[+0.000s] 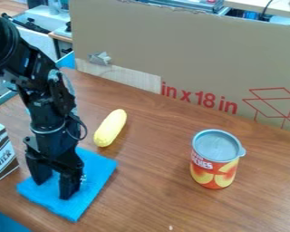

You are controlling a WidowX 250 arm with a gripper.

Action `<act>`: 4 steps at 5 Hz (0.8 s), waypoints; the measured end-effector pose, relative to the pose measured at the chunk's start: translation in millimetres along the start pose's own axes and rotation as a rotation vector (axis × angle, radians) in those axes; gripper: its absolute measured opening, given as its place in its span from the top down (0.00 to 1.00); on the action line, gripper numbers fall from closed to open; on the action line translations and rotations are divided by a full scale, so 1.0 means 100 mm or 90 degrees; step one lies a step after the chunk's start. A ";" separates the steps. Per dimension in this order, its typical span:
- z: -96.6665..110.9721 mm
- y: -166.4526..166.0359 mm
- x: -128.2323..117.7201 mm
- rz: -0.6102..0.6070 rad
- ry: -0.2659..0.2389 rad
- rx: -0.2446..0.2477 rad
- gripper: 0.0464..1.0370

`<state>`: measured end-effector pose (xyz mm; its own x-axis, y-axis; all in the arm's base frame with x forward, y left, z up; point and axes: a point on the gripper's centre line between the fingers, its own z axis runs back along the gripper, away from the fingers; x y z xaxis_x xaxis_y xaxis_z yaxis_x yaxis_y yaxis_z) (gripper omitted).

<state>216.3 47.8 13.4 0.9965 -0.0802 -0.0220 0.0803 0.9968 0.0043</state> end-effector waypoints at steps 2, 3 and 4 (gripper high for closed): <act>0.03 -0.75 0.12 -0.121 -0.019 -0.043 0.04; 0.00 -1.21 0.13 -0.187 0.002 -0.048 0.04; -0.01 -1.56 0.10 -0.219 0.020 -0.064 0.04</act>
<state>213.7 -108.4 11.1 0.9102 -0.4126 -0.0358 0.4069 0.9071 -0.1076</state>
